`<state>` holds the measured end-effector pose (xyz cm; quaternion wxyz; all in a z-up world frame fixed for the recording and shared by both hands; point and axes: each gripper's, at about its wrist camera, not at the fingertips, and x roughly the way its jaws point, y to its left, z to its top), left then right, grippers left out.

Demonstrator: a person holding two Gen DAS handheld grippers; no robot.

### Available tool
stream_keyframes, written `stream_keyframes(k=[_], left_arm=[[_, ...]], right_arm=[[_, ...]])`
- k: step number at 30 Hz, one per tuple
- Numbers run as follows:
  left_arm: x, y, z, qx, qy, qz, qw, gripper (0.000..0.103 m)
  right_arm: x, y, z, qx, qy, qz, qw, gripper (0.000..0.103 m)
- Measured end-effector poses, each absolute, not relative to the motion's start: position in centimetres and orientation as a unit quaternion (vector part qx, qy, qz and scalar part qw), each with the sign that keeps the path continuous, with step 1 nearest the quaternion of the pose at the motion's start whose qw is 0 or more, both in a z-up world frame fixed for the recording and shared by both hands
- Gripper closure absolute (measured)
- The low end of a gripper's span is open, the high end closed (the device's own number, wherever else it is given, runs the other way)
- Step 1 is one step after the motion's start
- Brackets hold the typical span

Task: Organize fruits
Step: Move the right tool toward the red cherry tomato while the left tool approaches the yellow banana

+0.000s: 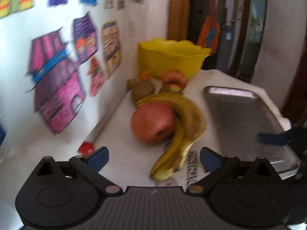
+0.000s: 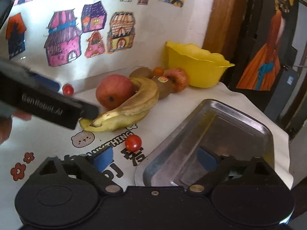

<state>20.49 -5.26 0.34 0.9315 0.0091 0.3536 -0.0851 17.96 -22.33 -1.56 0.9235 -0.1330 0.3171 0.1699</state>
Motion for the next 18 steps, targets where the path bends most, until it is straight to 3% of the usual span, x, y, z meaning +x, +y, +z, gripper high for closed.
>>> stream_keyframes(k=[8,13,18], left_arm=[[22.9,-7.3,1.5,-0.008,0.353,-0.125,0.927,0.001],[24.6,-9.4,1.6,0.019,0.371,-0.108,0.922,0.014],[24.9,-11.8,2.5,0.044,0.367,-0.143,0.918,0.016]], right_arm=[[18.8,-21.8,-1.9,-0.143,0.315,0.206,0.915,0.03],[19.4,-21.6,-2.2,-0.132,0.328,0.226,0.908,0.047],[18.9,-21.3,-2.1,-0.111,0.325,0.227,0.911,0.048]])
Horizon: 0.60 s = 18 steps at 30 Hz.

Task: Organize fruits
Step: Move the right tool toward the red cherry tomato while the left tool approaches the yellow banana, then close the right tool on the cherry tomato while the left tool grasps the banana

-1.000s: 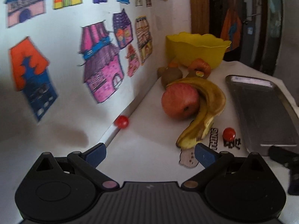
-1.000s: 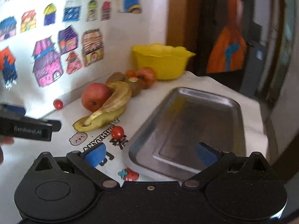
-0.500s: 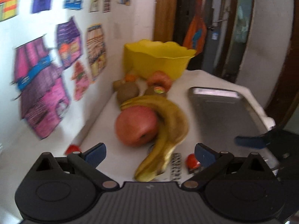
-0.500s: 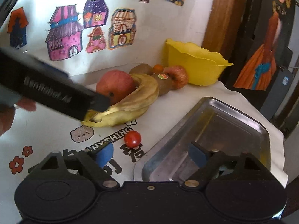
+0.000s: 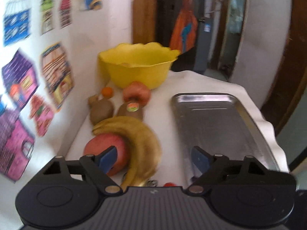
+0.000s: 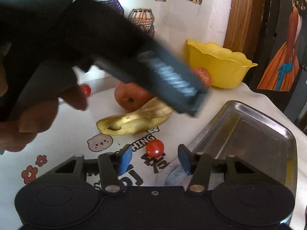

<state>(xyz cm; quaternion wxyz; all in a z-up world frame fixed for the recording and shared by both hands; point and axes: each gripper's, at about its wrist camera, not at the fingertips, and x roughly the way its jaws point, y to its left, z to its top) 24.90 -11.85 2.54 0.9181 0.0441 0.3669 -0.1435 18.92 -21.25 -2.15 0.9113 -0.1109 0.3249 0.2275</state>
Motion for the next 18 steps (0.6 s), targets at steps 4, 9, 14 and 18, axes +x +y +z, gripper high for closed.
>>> stream_keyframes(k=[4,9,14,18], left_arm=[[25.8,-13.2,2.5,0.063,0.37,-0.152,0.915,0.017],[27.5,-13.9,2.1,0.061,0.387,-0.136,0.91,0.02],[29.6,-14.2,1.3,0.041,0.419,-0.114,0.9,0.029],[30.8,-14.3,1.0,0.036,0.426,-0.079,0.9,0.032]], right_arm=[[19.2,-21.1,-2.3,-0.111,0.327,0.229,0.91,0.049],[19.4,-21.2,-2.6,-0.118,0.325,0.232,0.909,0.049],[19.9,-21.4,-3.0,-0.117,0.328,0.237,0.907,0.052],[19.9,-21.4,-2.9,-0.11,0.331,0.241,0.906,0.052]])
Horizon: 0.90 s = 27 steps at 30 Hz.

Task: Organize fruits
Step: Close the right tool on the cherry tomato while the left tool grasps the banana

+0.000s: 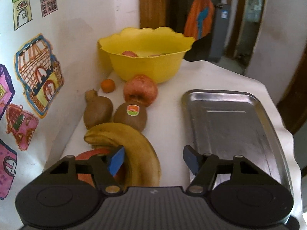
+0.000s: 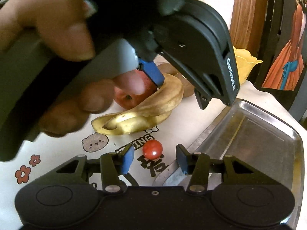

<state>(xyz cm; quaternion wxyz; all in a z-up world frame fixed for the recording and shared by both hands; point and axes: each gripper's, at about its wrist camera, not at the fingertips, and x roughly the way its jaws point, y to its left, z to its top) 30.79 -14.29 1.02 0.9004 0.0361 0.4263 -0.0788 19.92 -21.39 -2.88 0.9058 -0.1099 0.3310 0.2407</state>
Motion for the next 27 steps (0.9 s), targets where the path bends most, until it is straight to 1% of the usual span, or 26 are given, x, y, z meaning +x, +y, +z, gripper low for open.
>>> stream_keyframes(k=[2,4,6,8,11,13,15,18,19,20,21,23,27], left_arm=[[31.3,-14.3,1.0,0.033,0.432,-0.067,0.899,0.032],[31.8,-14.1,0.9,0.032,0.439,-0.057,0.896,0.035],[32.2,-13.8,0.9,0.023,0.444,-0.051,0.894,0.036],[32.5,-13.4,1.0,0.013,0.446,-0.05,0.893,0.036],[32.8,-12.9,1.2,0.003,0.454,-0.043,0.89,0.044],[32.6,-12.8,1.3,-0.004,0.463,-0.038,0.886,0.052],[32.4,-12.8,1.2,-0.012,0.469,-0.037,0.883,0.052],[32.4,-13.6,0.6,0.006,0.479,-0.024,0.877,0.053],[32.5,-13.8,0.1,0.005,0.491,-0.021,0.871,0.055],[32.5,-13.9,-0.2,0.005,0.493,-0.017,0.87,0.055],[32.4,-14.0,-0.2,0.011,0.488,-0.01,0.873,0.057],[32.6,-14.0,-0.4,0.008,0.488,-0.001,0.873,0.057],[32.9,-14.1,-0.6,0.013,0.485,0.005,0.874,0.056]], right_arm=[[19.9,-21.3,-2.9,-0.105,0.332,0.243,0.905,0.053],[20.0,-21.3,-2.8,-0.102,0.332,0.245,0.905,0.054],[20.0,-21.3,-2.6,-0.1,0.334,0.247,0.904,0.056],[20.0,-21.2,-2.6,-0.096,0.336,0.251,0.903,0.059],[19.9,-21.2,-2.6,-0.094,0.339,0.256,0.9,0.061],[20.0,-21.3,-2.7,-0.09,0.344,0.256,0.899,0.062],[19.9,-21.5,-2.8,-0.09,0.347,0.253,0.899,0.062],[20.3,-21.4,-2.9,-0.091,0.349,0.254,0.897,0.064],[20.5,-21.3,-2.9,-0.093,0.35,0.255,0.897,0.065],[20.5,-21.2,-3.0,-0.093,0.351,0.254,0.896,0.067],[20.6,-21.1,-3.2,-0.093,0.353,0.254,0.896,0.068],[20.7,-21.1,-3.4,-0.092,0.356,0.253,0.895,0.072],[20.8,-21.3,-3.6,-0.083,0.352,0.252,0.898,0.075]])
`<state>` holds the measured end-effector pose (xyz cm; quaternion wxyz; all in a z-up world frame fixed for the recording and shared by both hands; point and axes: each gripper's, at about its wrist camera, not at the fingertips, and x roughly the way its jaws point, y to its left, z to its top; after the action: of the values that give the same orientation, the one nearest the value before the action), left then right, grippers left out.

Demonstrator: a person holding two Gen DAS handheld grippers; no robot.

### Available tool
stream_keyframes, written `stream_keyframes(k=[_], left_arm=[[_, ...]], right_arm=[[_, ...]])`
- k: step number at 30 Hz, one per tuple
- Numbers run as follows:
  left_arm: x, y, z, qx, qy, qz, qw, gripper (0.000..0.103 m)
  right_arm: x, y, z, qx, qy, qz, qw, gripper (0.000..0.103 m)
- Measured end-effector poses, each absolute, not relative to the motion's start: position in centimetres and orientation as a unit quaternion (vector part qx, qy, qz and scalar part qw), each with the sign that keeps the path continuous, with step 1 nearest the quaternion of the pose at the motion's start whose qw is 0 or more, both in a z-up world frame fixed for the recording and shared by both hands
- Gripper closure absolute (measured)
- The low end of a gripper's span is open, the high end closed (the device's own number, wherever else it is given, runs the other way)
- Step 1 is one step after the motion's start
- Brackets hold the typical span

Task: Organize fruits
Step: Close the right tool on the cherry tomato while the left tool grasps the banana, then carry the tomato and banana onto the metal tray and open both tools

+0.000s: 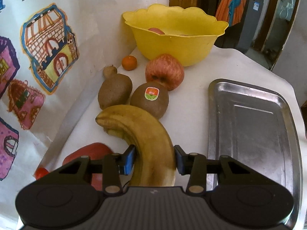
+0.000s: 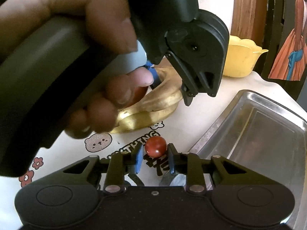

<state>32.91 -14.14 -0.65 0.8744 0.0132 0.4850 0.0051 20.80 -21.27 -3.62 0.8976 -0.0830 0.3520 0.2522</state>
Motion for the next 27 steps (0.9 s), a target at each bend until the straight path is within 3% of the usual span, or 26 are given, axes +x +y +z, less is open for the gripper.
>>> stream_keyframes(k=[10,27], left_arm=[[32.3,-14.1,-0.5,0.021,0.48,-0.001,0.877,0.062],[29.0,-13.7,0.7,0.008,0.454,-0.044,0.89,0.064]], right_arm=[[20.5,-22.0,-3.5,-0.072,0.344,0.246,0.903,0.077],[18.3,-23.3,-2.4,-0.084,0.326,0.213,0.917,0.077]])
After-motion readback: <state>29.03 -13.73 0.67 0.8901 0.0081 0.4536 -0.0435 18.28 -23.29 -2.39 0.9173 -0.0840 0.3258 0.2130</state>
